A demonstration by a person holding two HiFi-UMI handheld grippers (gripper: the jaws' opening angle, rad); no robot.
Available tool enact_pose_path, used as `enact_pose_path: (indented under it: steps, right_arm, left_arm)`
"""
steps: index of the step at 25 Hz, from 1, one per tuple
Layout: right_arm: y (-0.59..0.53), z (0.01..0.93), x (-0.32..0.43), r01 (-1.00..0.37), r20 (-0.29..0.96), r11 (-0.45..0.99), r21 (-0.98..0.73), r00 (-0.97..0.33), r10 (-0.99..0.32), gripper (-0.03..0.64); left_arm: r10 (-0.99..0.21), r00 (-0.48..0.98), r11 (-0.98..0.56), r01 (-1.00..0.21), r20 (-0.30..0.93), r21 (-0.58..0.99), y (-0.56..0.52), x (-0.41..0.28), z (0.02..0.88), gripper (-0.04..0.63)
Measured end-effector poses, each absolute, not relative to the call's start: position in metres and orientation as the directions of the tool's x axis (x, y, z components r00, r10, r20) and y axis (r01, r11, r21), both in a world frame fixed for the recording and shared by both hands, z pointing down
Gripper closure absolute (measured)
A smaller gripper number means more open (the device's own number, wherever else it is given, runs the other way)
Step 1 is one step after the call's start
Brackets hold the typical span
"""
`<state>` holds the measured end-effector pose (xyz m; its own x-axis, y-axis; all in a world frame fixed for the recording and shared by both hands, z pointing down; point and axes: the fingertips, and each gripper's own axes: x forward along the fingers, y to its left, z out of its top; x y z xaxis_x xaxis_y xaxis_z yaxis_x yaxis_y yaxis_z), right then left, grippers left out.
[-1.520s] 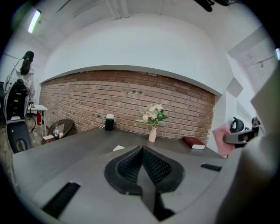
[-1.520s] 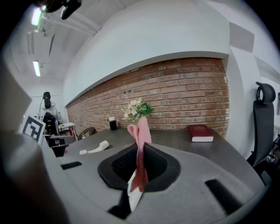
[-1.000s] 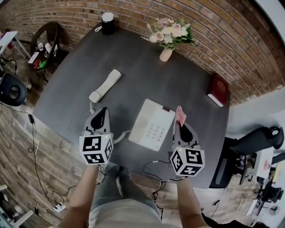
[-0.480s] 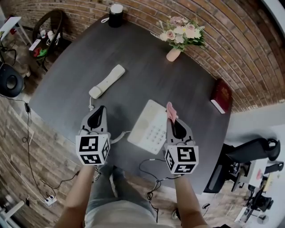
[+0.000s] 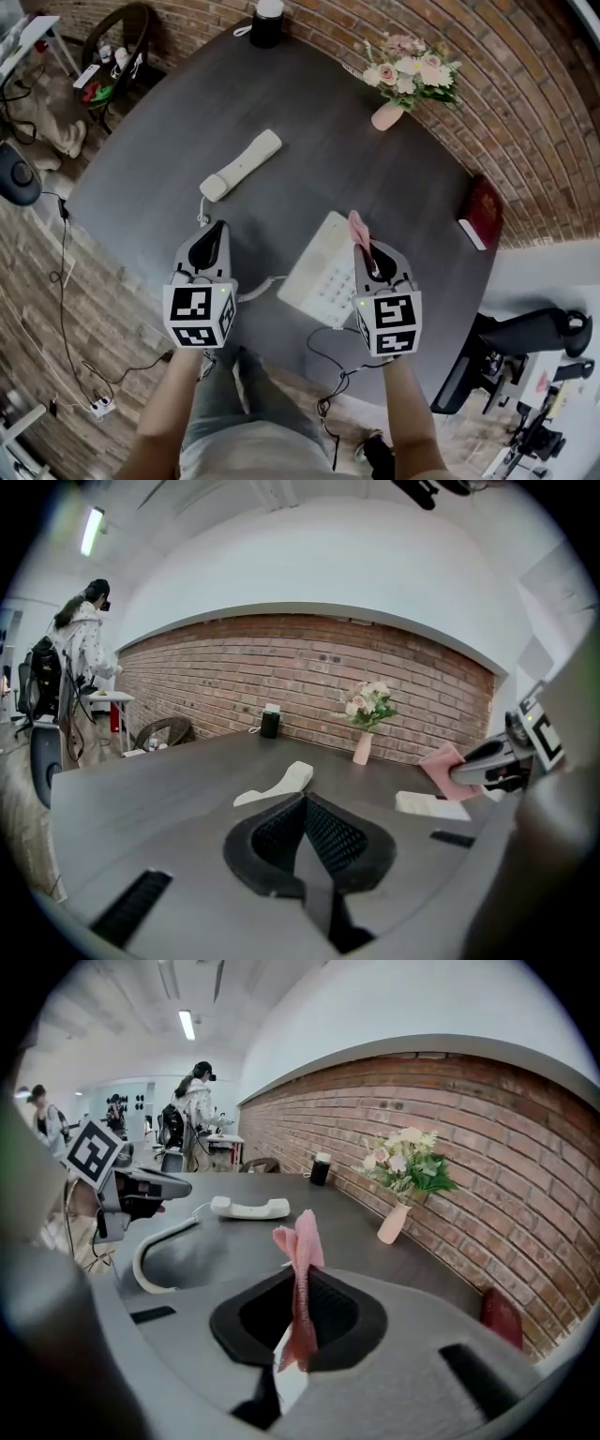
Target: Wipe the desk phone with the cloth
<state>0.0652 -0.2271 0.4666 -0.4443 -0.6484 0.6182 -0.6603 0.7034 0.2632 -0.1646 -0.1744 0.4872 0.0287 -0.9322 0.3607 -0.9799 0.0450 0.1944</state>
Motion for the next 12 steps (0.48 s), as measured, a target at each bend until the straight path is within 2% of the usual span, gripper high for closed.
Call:
enact_pose_path:
  steps: [5,12]
  right_arm:
    - [-0.230,0.477,0.052,-0.586,0.666,0.767,0.261,-0.466,-0.582,0.597]
    - [-0.235,0.497,0.044,-0.484,0.727,0.817,0.315,-0.430,-0.535,0.597]
  left_arm:
    - [-0.930,0.015,0.064,-0.977,0.368,0.203,-0.173,-0.169,0.492,0.592]
    - [-0.928,0.006,0.074,-0.977,0.373,0.200,-0.174,-0.174,0.495,0.592]
